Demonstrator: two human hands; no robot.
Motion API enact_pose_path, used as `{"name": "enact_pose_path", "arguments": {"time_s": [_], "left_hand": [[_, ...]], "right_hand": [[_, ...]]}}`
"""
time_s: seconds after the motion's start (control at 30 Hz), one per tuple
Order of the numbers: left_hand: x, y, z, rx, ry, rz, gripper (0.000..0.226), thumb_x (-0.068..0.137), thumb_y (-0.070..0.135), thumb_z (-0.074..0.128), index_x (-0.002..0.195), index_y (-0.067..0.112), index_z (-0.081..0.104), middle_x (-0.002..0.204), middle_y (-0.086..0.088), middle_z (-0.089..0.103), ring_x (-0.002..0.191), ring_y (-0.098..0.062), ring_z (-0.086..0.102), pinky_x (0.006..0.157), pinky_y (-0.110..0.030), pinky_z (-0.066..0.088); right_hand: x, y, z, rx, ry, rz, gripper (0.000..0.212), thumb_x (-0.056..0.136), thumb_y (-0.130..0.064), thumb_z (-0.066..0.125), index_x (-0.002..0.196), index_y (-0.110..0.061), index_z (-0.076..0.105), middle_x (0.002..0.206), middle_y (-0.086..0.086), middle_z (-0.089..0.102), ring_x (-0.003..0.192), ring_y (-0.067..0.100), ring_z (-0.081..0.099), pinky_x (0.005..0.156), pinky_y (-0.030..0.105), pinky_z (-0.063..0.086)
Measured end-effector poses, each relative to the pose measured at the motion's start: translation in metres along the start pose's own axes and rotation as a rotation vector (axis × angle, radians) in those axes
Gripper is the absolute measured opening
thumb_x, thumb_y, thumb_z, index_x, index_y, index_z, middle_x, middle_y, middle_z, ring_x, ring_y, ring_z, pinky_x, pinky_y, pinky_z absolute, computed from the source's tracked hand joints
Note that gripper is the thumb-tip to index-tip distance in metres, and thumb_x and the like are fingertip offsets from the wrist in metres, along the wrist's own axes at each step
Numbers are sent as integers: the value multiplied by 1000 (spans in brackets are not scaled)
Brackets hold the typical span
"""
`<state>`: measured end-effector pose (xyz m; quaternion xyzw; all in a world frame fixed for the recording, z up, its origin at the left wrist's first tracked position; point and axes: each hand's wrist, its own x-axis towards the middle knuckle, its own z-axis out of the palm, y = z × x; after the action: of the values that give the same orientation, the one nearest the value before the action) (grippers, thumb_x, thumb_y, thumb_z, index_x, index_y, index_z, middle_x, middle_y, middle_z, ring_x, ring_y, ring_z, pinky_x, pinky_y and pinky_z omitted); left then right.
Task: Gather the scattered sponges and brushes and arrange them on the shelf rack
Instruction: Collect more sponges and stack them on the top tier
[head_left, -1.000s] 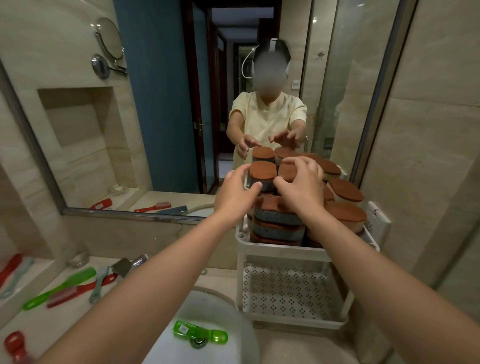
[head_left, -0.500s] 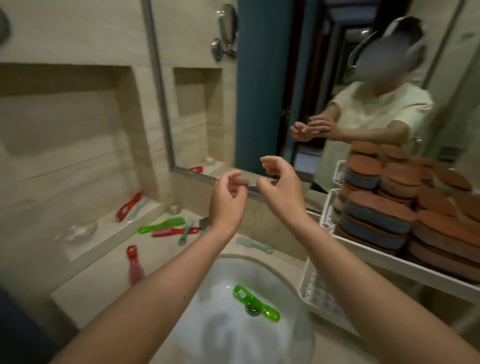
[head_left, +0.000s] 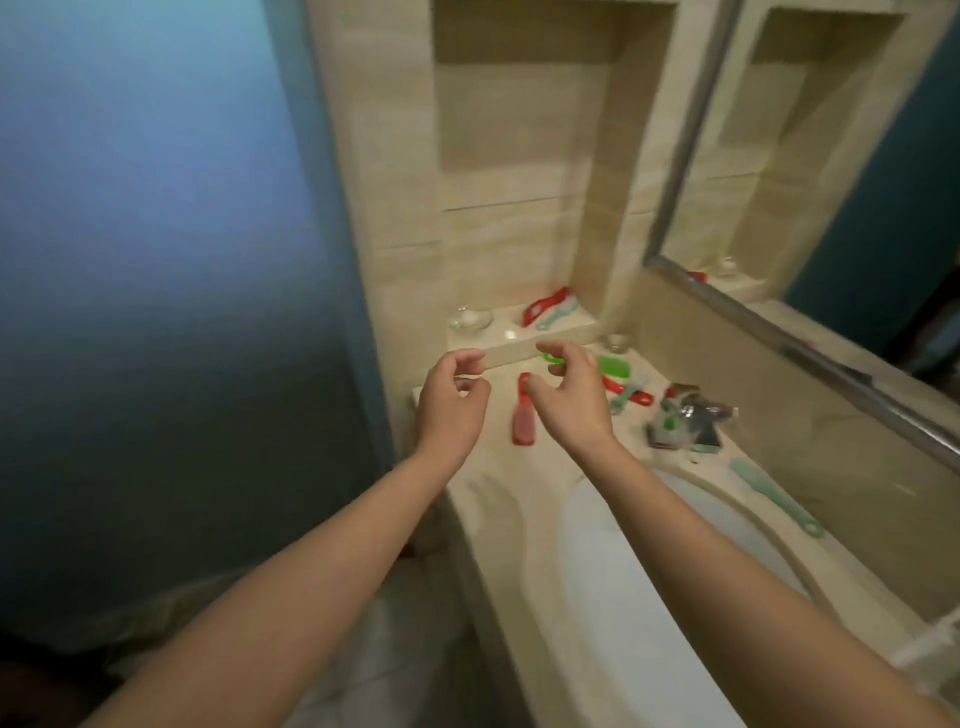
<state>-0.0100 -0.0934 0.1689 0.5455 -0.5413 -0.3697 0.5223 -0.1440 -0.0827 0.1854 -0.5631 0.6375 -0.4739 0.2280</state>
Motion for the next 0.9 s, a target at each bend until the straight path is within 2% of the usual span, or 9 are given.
{"name": "enact_pose_path", "arguments": {"time_s": [0.07,0.17,0.3,0.43,0.6,0.73,0.8,0.9], "left_hand": [[-2,-17,-37,24,68,-37,31,85,6,54,107,28,60,100,11,63,77,4,55,69,-7,43],[-9,-42,-88,53,159,-72,29,87,7,56,102,31,58,100,12,63,84,-3,59,75,-18,47],[-24,-71,-152,100,245,-132,31,88,4,56,105,30,57,106,5,62,91,-6,59,75,-14,44],[-43,-97,-222,150,313,-201,30,89,7,57,108,30,57,107,8,60,92,-1,58,74,-14,44],[-66,-131,-309,183,429,-256,31,87,3,57,108,24,58,107,4,61,92,-8,60,79,-16,45],[-87,-167,-377,204,503,-311,35,87,5,58,99,38,55,102,10,60,90,-2,58,74,-13,42],[-99,-184,-407,199,548,-334,38,87,4,58,96,41,53,100,9,59,90,-5,59,76,-15,43],[-123,-208,-448,205,614,-381,33,87,5,59,101,34,56,99,10,59,89,-10,60,81,-23,48]], "right_hand": [[-8,-9,38,6,-104,-18,41,80,-16,62,121,-22,57,125,-1,49,106,14,57,85,25,47],[-27,-25,89,-1,-232,-53,43,83,-17,63,125,-20,57,129,-1,49,111,15,56,89,18,40],[-57,-44,151,8,-388,-77,46,84,-16,62,129,-19,54,132,1,48,118,17,53,101,33,44],[-93,-64,214,12,-535,-94,47,86,-16,61,132,-21,51,135,0,46,120,14,52,96,25,43],[-139,-86,292,17,-685,-121,46,87,-18,61,131,-24,50,135,-3,43,118,11,52,90,21,42],[-175,-102,358,29,-808,-132,48,87,-18,62,132,-27,49,136,-4,42,119,11,51,92,21,42],[-192,-108,388,27,-861,-141,50,87,-17,62,133,-28,48,137,-5,42,121,11,51,91,20,41],[-219,-120,427,11,-959,-171,51,87,-17,62,135,-26,47,137,-4,42,119,11,50,91,20,41]]}}
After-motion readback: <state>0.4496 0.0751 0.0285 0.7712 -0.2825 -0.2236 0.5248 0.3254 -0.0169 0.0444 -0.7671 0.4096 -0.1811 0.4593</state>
